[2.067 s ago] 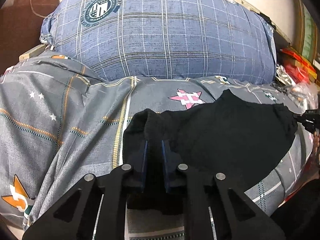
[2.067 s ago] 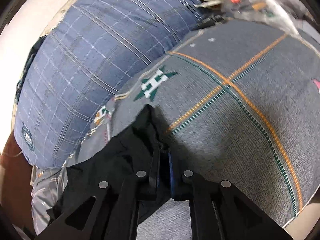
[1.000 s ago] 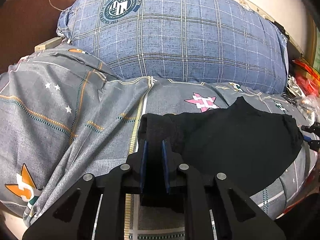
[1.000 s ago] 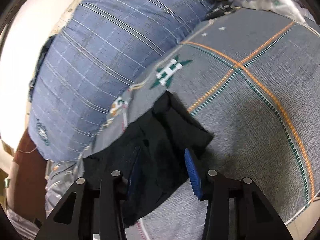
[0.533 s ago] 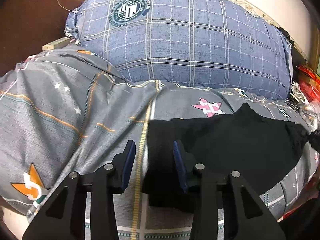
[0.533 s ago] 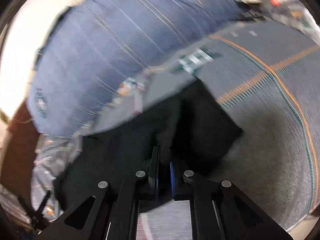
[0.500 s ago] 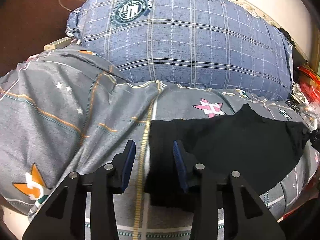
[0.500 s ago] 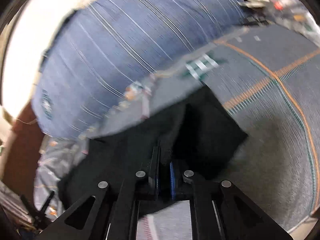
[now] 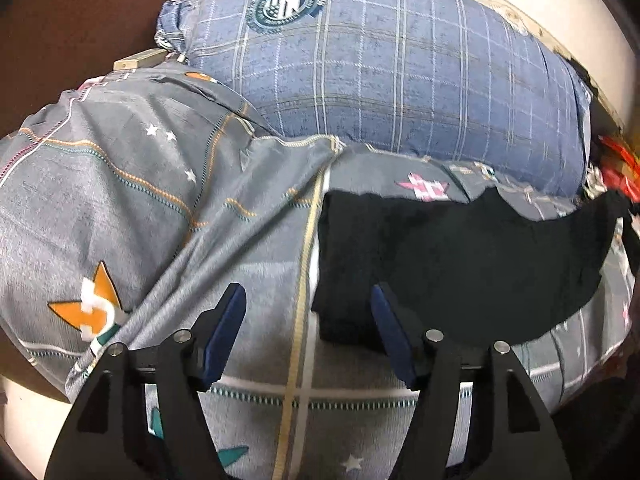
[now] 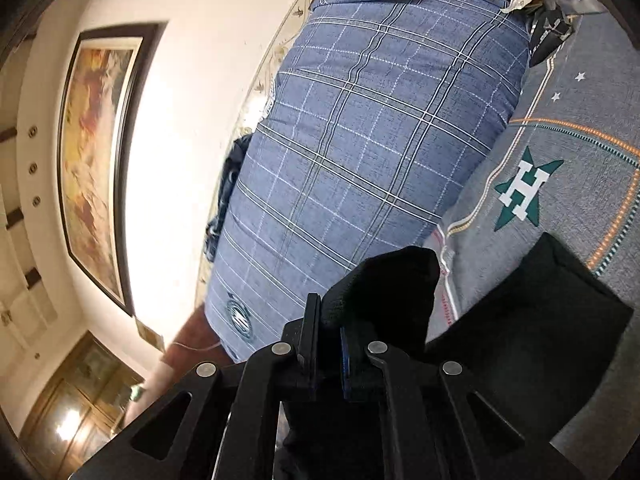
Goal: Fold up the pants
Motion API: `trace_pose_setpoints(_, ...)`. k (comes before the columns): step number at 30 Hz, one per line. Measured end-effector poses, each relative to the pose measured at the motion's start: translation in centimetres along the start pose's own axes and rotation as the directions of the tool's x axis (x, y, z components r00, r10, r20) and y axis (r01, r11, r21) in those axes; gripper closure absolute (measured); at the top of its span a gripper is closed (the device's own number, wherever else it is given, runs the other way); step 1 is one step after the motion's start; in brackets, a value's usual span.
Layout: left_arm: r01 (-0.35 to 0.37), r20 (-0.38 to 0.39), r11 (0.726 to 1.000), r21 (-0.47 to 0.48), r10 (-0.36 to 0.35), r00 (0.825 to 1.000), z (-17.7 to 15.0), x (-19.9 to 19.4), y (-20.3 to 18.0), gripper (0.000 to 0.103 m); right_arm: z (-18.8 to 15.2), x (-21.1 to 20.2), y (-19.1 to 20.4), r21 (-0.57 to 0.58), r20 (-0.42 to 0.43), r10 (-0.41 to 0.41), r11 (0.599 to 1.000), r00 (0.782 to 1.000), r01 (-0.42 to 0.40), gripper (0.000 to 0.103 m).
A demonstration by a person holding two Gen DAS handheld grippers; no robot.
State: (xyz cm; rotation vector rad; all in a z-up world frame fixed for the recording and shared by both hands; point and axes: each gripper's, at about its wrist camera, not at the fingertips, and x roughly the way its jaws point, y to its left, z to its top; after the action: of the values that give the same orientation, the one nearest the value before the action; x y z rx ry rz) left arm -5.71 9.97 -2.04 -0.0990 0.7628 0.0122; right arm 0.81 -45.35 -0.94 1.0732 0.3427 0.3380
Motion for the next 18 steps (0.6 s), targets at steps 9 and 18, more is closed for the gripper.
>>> trace_pose_setpoints(9, 0.076, -0.072, 0.996, -0.041, -0.079, 0.994, 0.5, 3.1, -0.7, 0.029, -0.1, -0.2, -1.5, -0.006, -0.053, -0.134, 0.991, 0.990, 0.134, 0.096)
trace_pose_setpoints(18, 0.165, -0.138, 0.983, -0.075, -0.174, 0.975, 1.0, 5.3, -0.9, 0.066, 0.4, -0.7, -3.4, 0.005, -0.083, -0.202, 0.979, 0.976, 0.203, 0.096)
